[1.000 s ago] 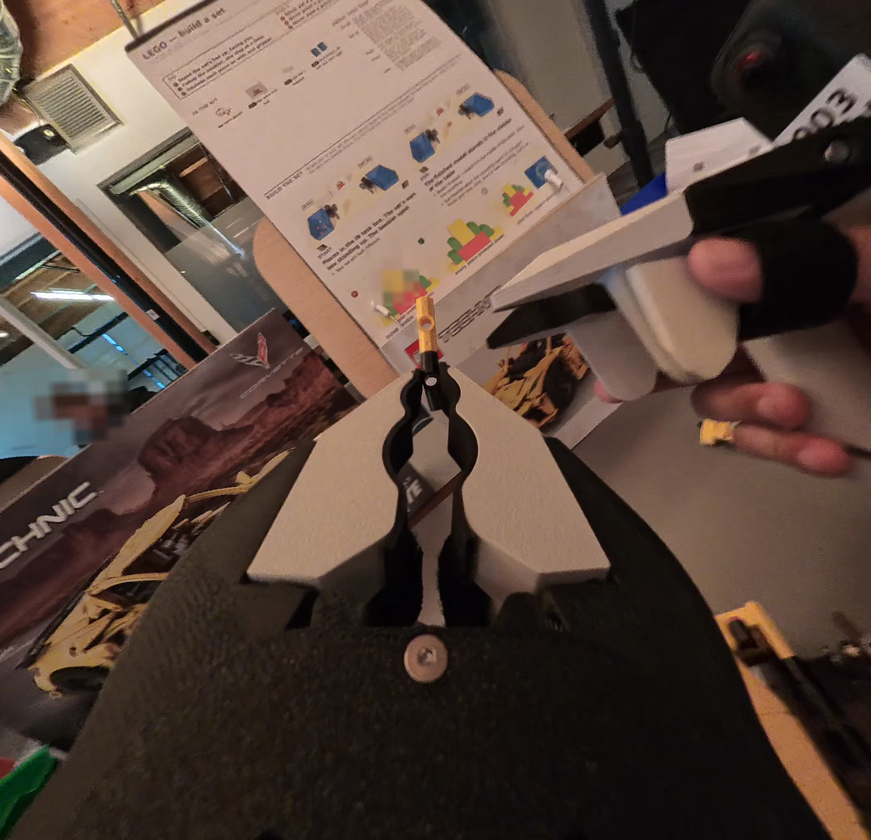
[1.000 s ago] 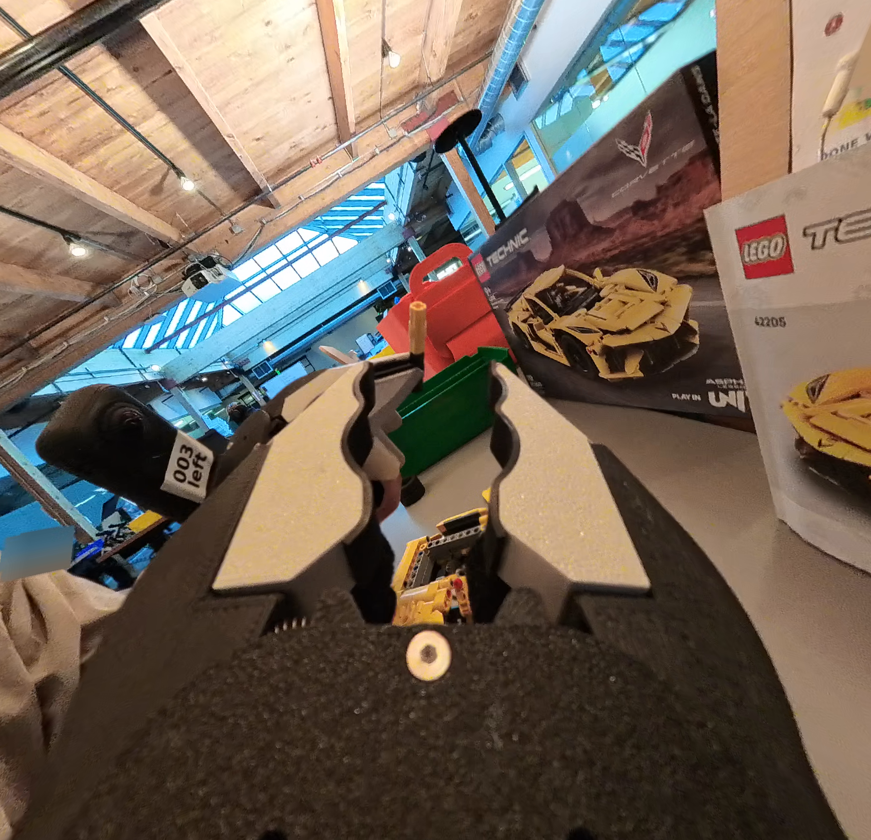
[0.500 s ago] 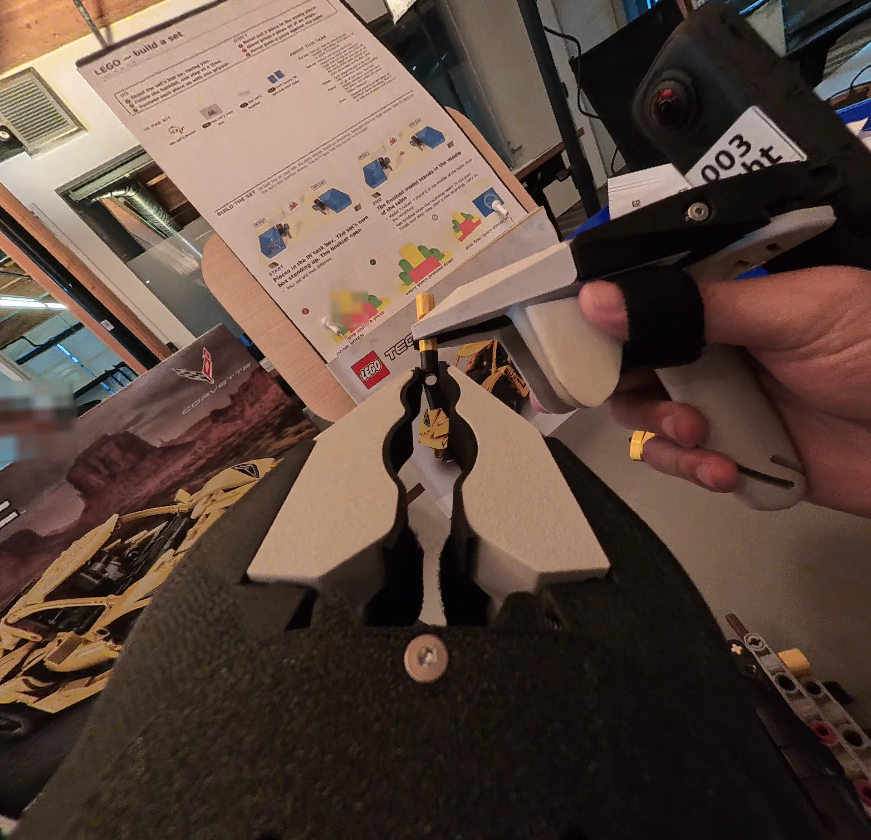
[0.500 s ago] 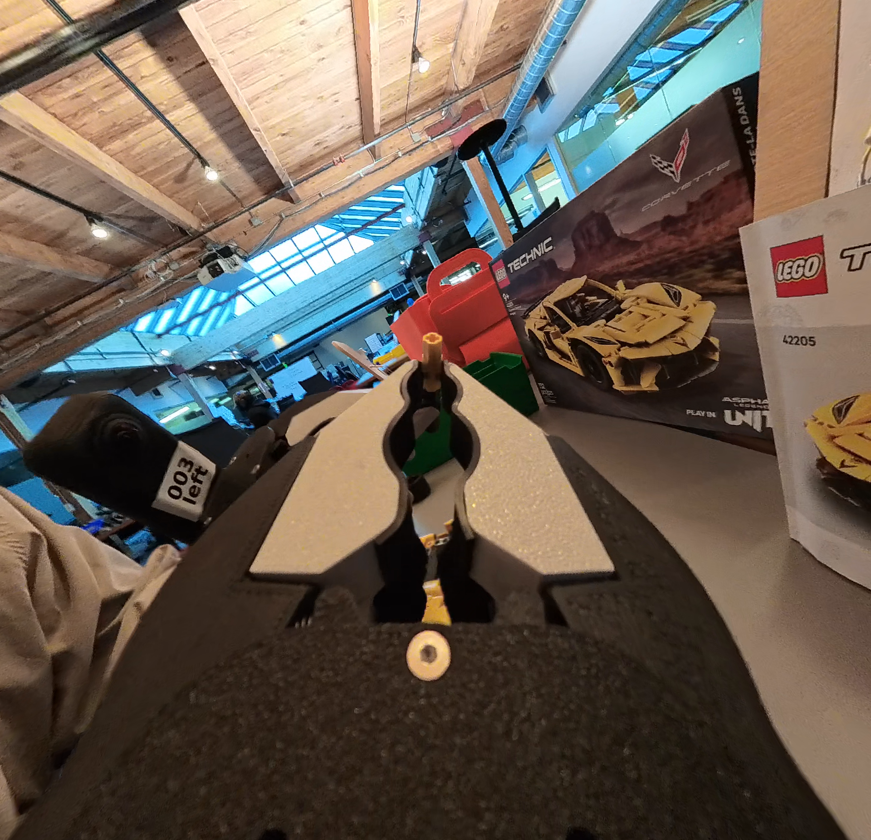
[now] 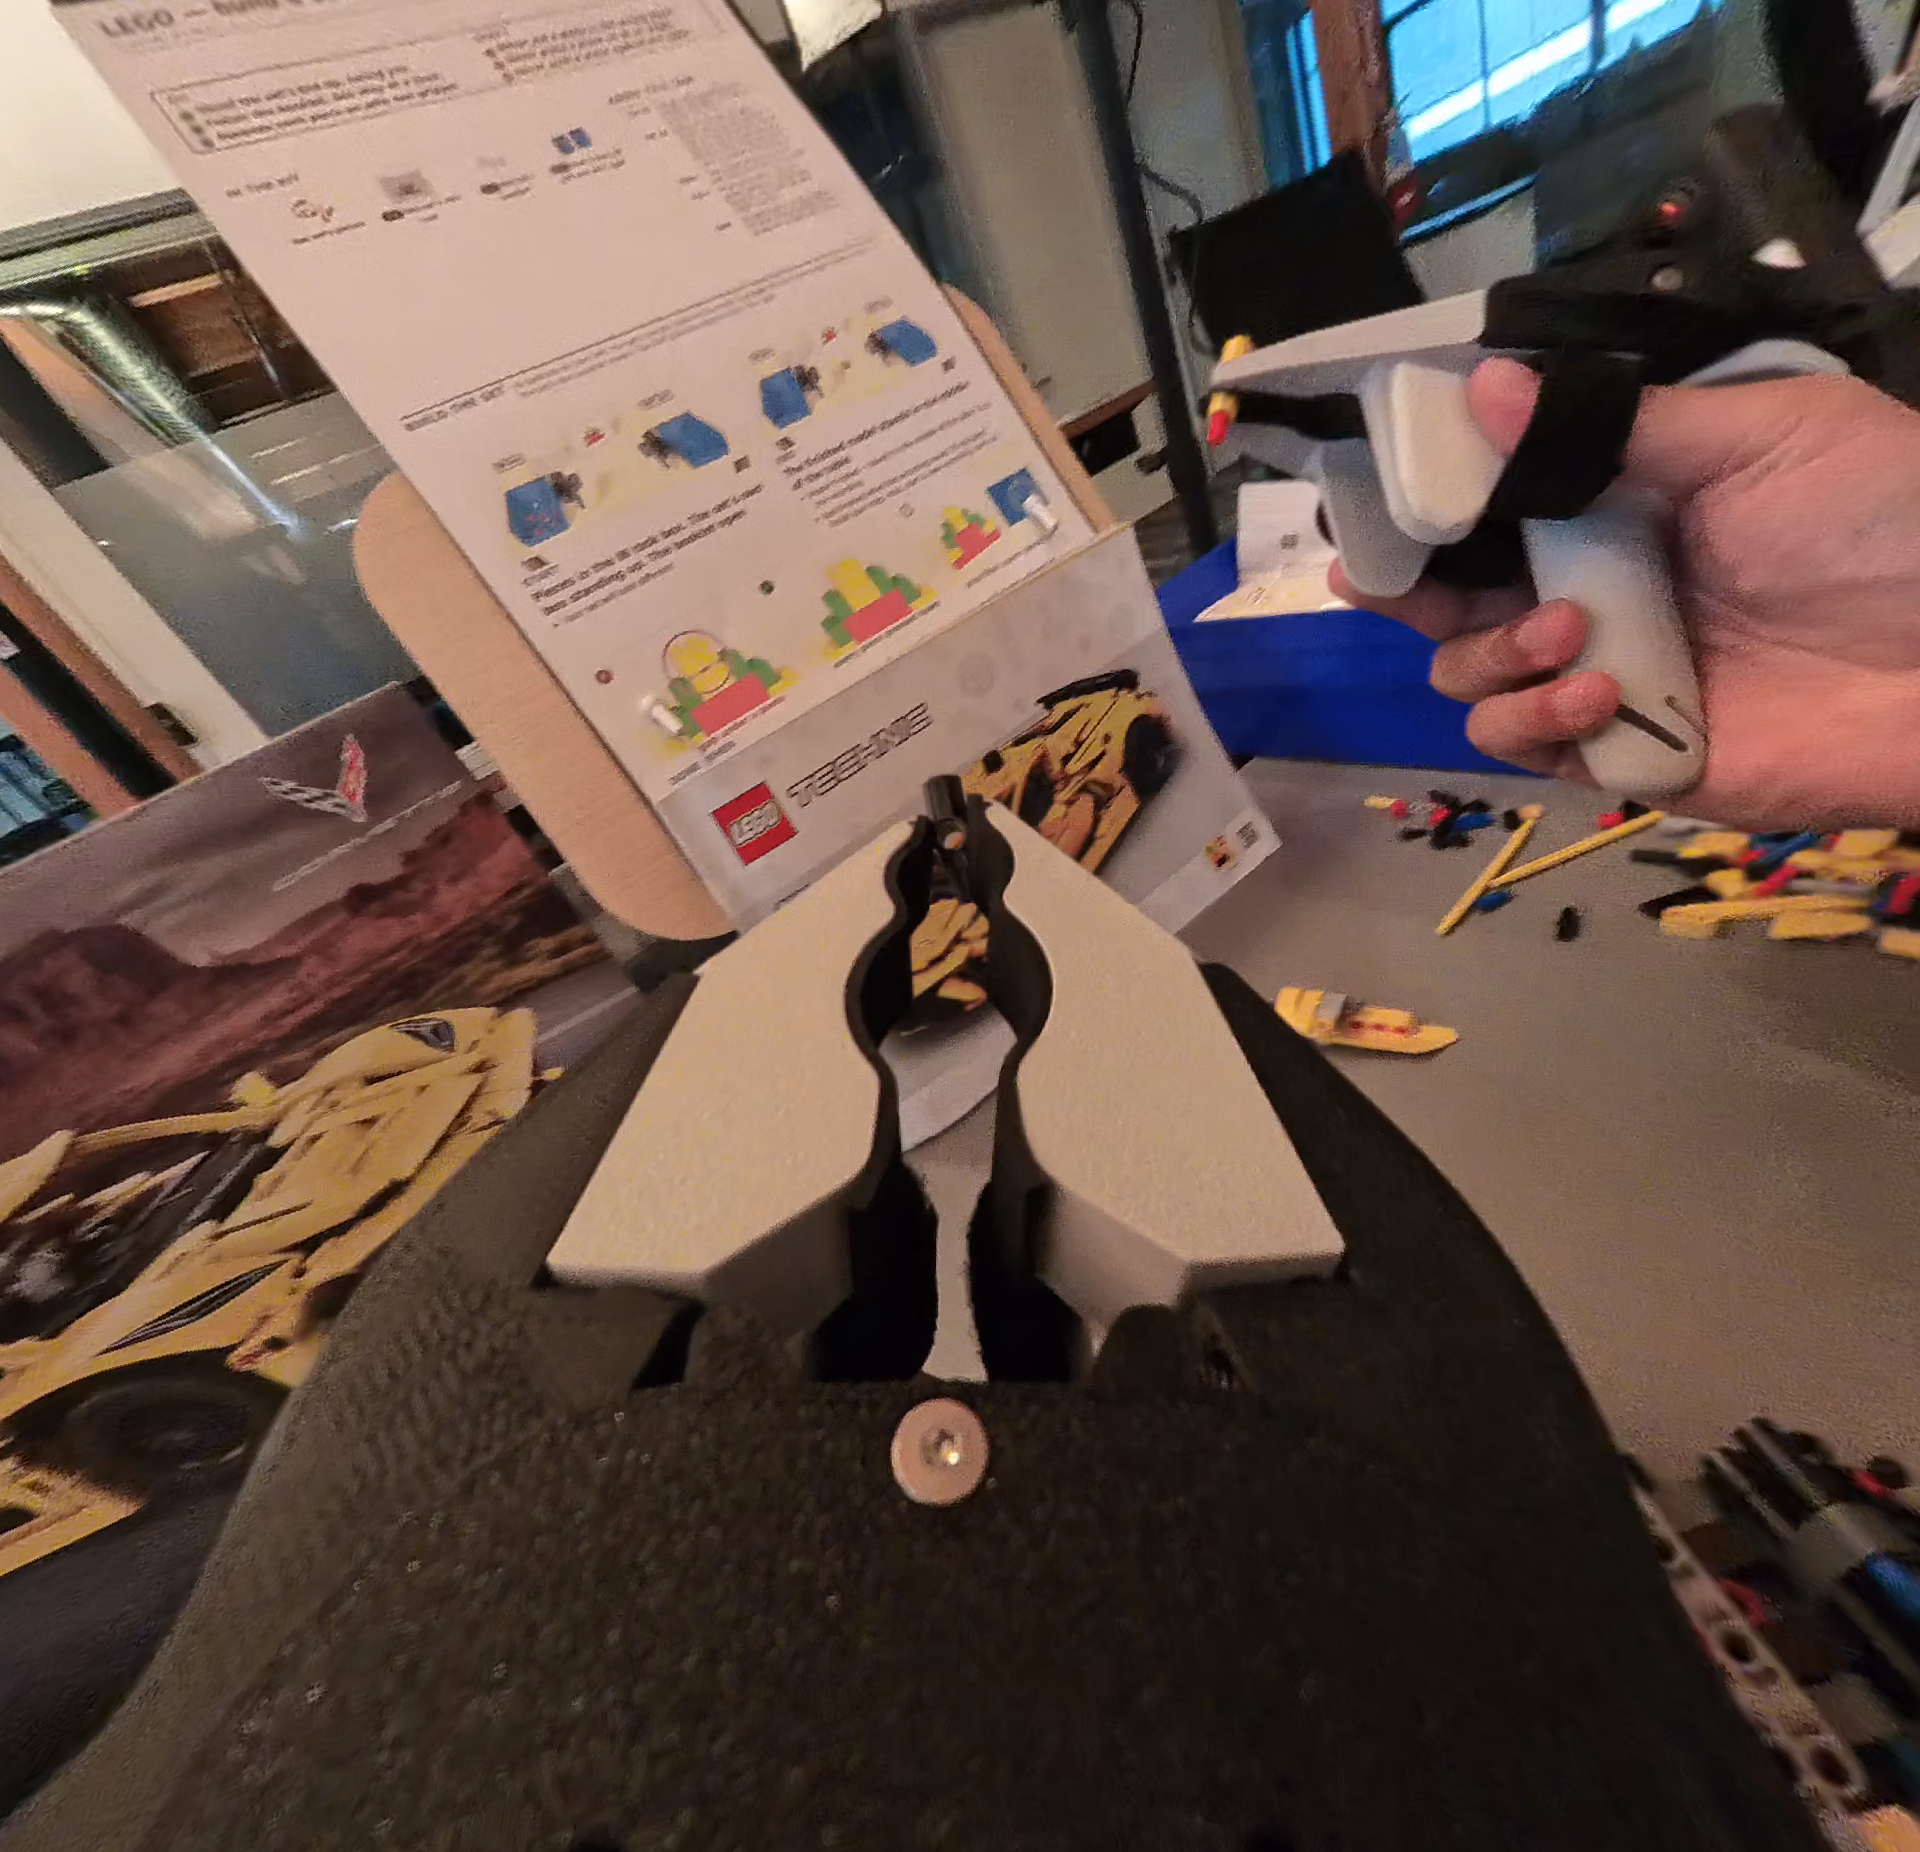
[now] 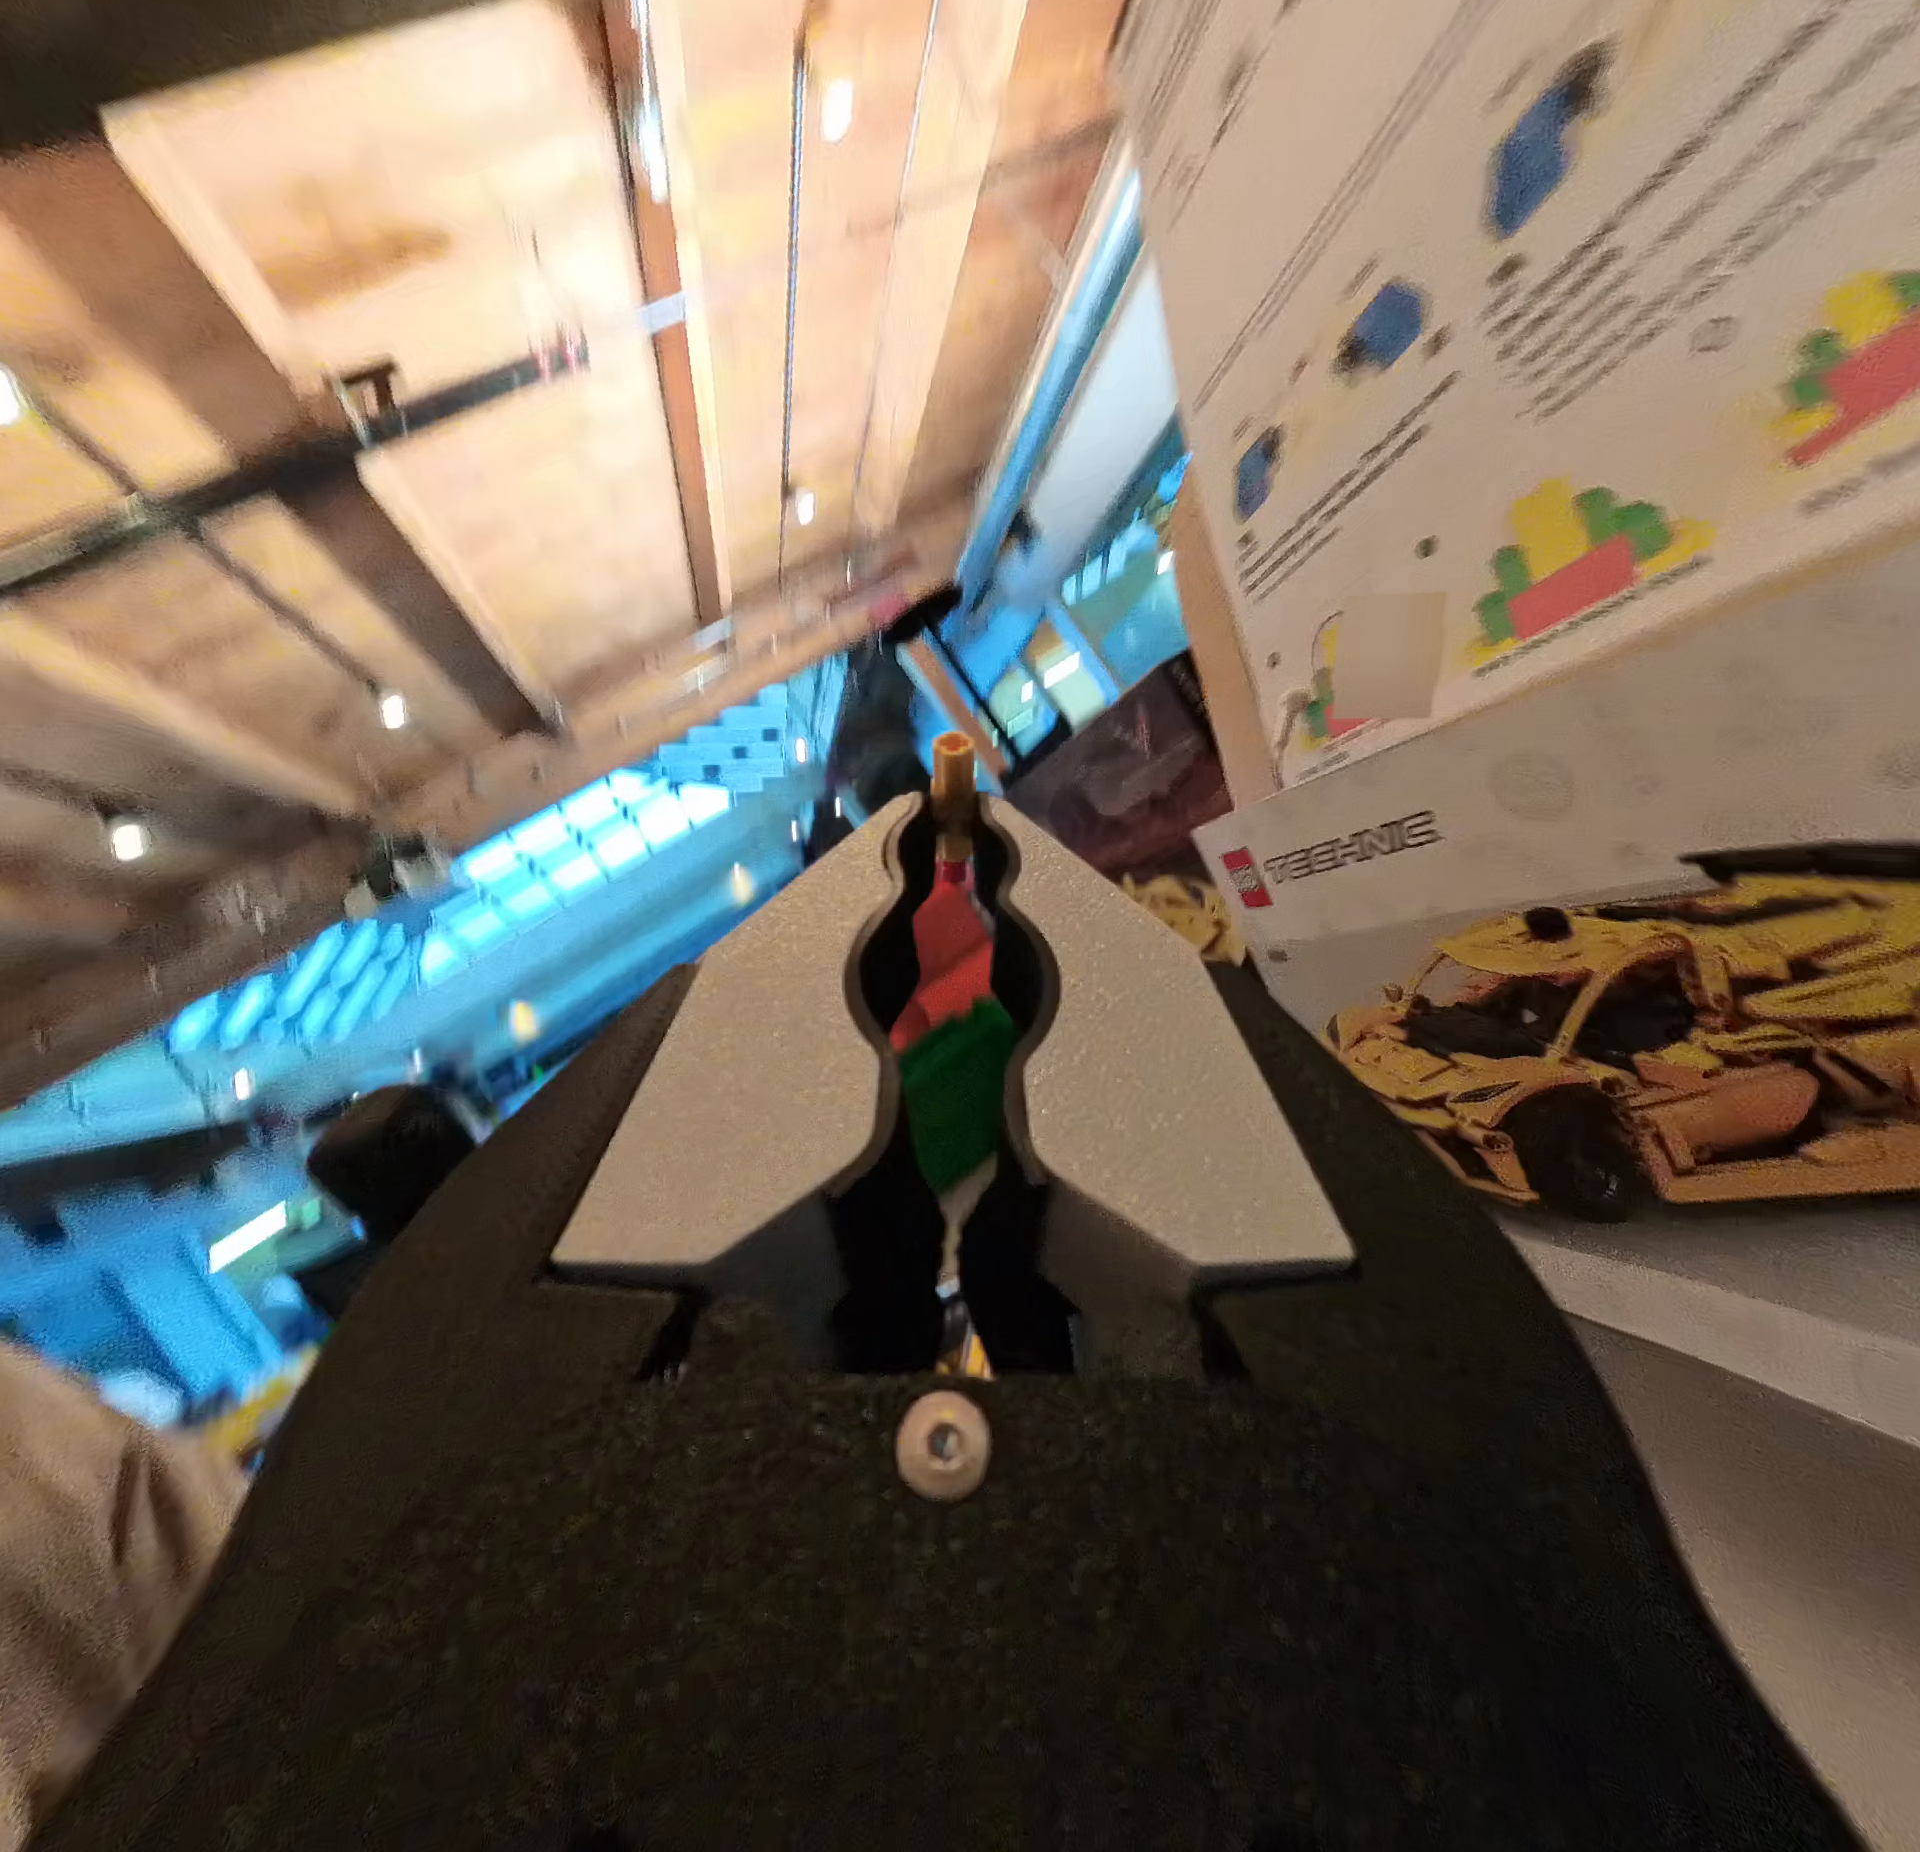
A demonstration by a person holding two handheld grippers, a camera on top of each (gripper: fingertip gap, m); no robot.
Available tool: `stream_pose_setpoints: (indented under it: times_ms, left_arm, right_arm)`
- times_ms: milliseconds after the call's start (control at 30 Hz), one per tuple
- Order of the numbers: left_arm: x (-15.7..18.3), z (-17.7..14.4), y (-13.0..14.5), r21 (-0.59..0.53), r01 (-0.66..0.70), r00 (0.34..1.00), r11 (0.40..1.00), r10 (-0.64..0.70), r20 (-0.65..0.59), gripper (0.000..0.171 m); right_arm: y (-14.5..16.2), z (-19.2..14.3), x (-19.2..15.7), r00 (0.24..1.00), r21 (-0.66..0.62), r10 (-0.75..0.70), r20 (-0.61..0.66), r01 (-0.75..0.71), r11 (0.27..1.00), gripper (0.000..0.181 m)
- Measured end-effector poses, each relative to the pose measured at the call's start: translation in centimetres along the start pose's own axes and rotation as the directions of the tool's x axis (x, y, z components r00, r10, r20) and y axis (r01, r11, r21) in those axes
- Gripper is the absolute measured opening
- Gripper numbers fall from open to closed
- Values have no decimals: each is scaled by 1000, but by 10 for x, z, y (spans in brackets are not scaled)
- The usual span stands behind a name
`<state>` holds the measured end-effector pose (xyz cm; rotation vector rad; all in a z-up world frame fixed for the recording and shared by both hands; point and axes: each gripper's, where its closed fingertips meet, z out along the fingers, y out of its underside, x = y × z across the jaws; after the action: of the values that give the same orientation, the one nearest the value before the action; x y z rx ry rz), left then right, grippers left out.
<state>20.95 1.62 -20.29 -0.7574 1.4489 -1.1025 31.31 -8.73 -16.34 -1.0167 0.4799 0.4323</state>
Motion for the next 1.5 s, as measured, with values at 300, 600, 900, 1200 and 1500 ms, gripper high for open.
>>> stream_pose_setpoints:
  times_ms: [300, 600, 900, 1200, 1500]
  left_arm:
    - [182, 15, 69, -443, -231, 804, 866, -86, -588, 6]
    - [251, 32, 114, -667, -232, 762, 708, -294, -577, 8]
    - [150, 60, 25, -414, 75, 866, 907, -265, -424, 29]
    - [16, 49, -23, -200, -177, 984, 964, 180, -6, 30]
    - [19, 50, -19, -196, -125, 992, 973, 126, -7, 10]
  right_arm:
    - [-3, -24, -27, 994, -265, -73, 82, 93, 960, 5]
    - [-37, -60, 11, 996, -148, -76, -41, 69, 987, 5]
    - [-1, -25, -4, 1000, -213, -13, 28, 18, 977, 6]
    - [61, 41, -45, 995, -182, 21, 99, -3, 983, 5]
    - [82, 48, -43, 989, -256, -129, 67, 142, 956, 6]
